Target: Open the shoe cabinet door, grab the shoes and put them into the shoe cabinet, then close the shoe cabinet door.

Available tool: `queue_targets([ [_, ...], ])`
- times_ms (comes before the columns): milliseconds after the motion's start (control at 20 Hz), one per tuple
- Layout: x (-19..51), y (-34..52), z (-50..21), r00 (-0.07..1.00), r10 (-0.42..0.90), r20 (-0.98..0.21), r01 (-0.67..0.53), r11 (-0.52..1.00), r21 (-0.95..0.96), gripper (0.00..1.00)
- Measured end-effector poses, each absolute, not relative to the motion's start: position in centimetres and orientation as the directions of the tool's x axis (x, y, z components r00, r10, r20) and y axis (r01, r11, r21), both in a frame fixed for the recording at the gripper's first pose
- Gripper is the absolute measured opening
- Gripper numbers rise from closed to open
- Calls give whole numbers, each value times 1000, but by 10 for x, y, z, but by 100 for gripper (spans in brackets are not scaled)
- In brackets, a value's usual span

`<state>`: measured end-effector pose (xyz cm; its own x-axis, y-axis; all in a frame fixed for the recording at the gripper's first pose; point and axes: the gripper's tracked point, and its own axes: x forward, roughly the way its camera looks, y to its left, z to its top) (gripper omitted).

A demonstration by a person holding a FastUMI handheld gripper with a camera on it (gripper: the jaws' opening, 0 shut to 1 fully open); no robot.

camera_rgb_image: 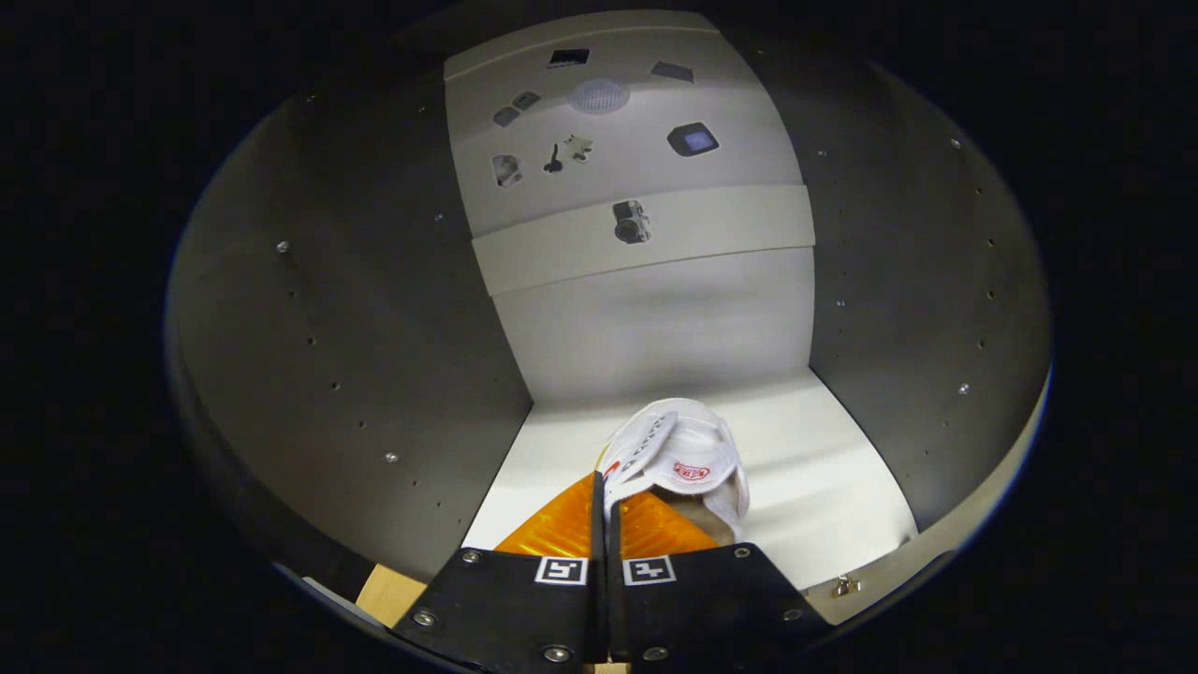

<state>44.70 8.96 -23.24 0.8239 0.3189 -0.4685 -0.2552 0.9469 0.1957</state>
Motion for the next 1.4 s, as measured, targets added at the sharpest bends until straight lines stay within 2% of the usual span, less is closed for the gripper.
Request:
queue_targets([
  [150, 467, 98, -246, 821, 318, -474, -250, 947, 202, 0],
  [350, 462, 108, -265, 809, 299, -506, -246, 954, 170, 2],
  [550, 455, 102, -251, 839, 258, -479, -202, 965, 166, 21],
  [600, 451, 100, -248, 837, 254, -484, -195, 966, 170, 34],
  [1000, 387, 87, -201, 880, 233, -414, -174, 969, 176, 75],
  [1200, 329, 84, -180, 899, 230, -374, -190, 972, 141, 83],
  [1400, 264, 74, -154, 921, 228, -315, -212, 974, 83, 86],
])
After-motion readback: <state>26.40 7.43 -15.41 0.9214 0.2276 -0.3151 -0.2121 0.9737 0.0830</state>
